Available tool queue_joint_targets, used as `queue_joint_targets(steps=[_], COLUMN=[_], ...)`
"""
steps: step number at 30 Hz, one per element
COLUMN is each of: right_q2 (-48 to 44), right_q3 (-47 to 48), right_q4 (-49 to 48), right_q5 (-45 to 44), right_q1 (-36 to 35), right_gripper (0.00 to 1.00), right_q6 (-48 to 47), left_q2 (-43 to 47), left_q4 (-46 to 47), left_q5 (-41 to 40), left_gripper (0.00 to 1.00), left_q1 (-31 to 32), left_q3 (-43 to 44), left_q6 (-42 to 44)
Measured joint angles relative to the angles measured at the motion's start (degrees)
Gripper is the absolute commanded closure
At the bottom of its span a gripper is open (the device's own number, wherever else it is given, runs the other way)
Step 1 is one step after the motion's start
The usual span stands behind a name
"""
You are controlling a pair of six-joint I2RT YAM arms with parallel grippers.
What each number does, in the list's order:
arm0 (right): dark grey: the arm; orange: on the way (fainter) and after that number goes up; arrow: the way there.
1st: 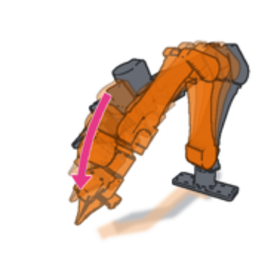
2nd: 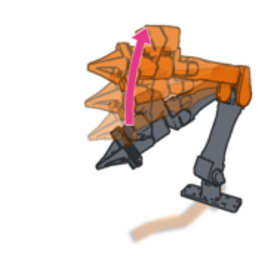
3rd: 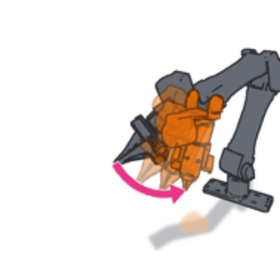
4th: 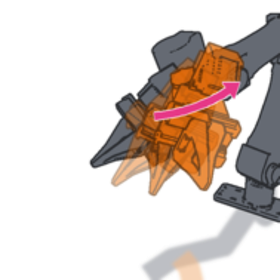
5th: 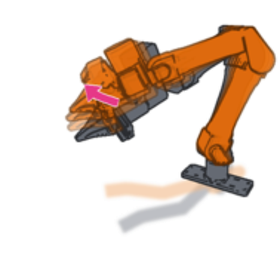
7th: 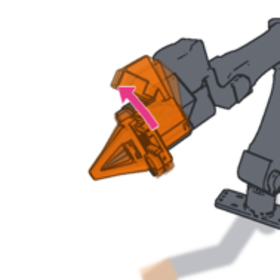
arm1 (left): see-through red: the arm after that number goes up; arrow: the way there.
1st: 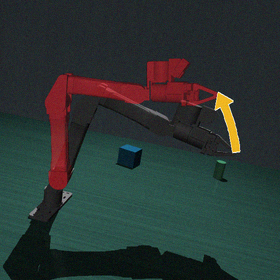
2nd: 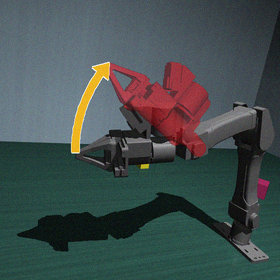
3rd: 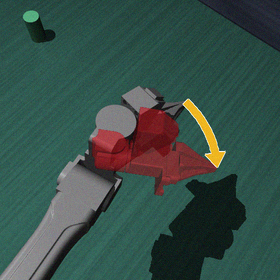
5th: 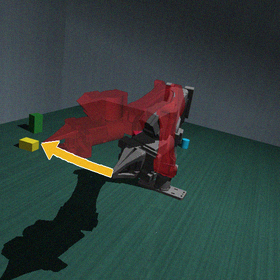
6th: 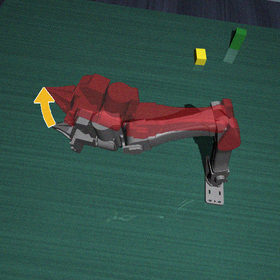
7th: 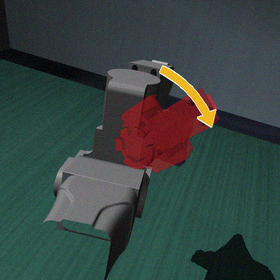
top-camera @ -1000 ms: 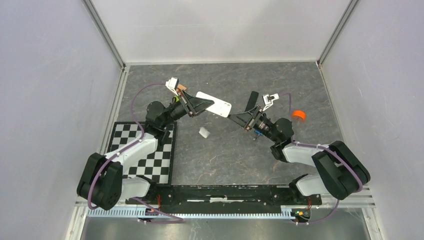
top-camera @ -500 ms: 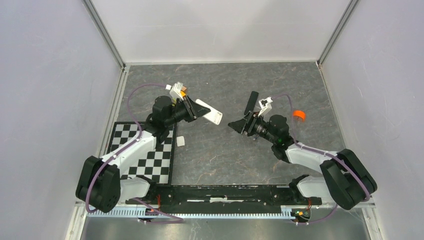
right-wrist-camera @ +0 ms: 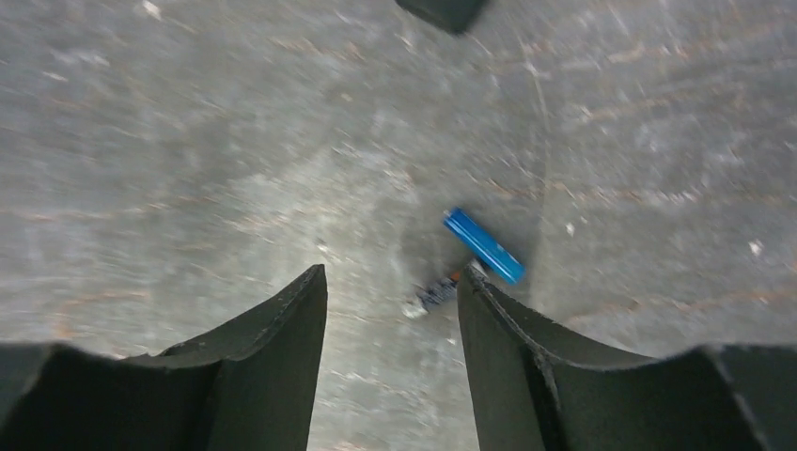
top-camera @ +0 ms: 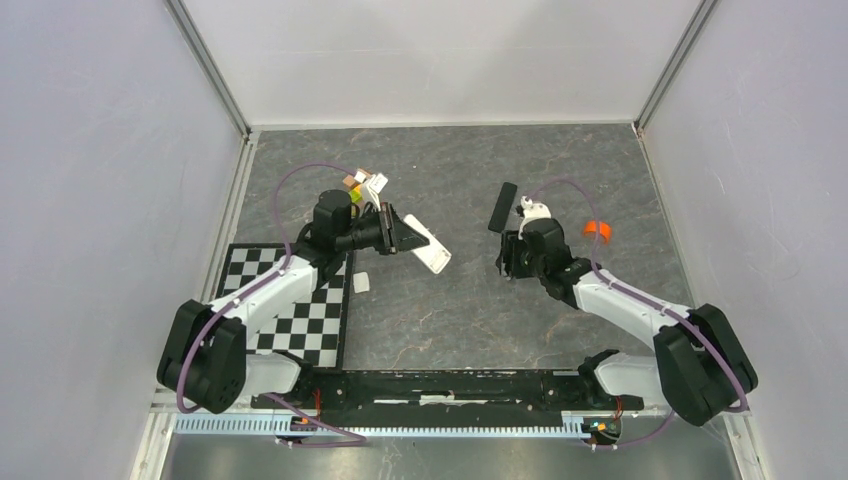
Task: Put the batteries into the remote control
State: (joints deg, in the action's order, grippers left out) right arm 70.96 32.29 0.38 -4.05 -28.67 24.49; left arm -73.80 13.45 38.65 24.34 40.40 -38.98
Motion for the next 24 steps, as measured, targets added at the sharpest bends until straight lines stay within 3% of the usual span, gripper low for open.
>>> queue_joint_targets(steps=[6, 9, 13, 18, 21, 24], right_q2=[2.97, 3.08, 0.20, -8.72, -13.00, -14.29], right_q3=[1.38, 1.99, 2.05, 1.07, 0.92, 0.92], right_q4=[7.19, 7.89, 5.84, -3.17, -6.27, -6.58], right_q5=[-4.50, -2.91, 11.02, 30.67, 33.77, 30.32], right_q1=[0.24, 0.35, 0.66, 0.46, 0.28, 0.26], right_gripper=[0.40, 0.32, 0.22, 0.19, 0.23, 0.27], right_q6=[-4.48, -7.04, -12.13, -14.67, -15.17, -14.88], left_q2=[-0.07, 0.02, 0.81, 4.48, 6.08, 6.32], left_q4=[0.92, 1.38, 1.55, 1.40, 1.46, 1.68], left_q5=[4.68, 6.47, 8.41, 10.05, 11.02, 11.52], left_gripper=[0.98, 0.98, 0.98, 0.98, 0.98, 0.98], left_q1=[1.86, 3.02, 3.91, 4.04, 4.11, 4.39], left_q3=[0.00, 0.00, -0.02, -0.02, -0.02, -0.02], left_q6=[2.21, 3.74, 5.86, 8.85, 9.88, 10.10])
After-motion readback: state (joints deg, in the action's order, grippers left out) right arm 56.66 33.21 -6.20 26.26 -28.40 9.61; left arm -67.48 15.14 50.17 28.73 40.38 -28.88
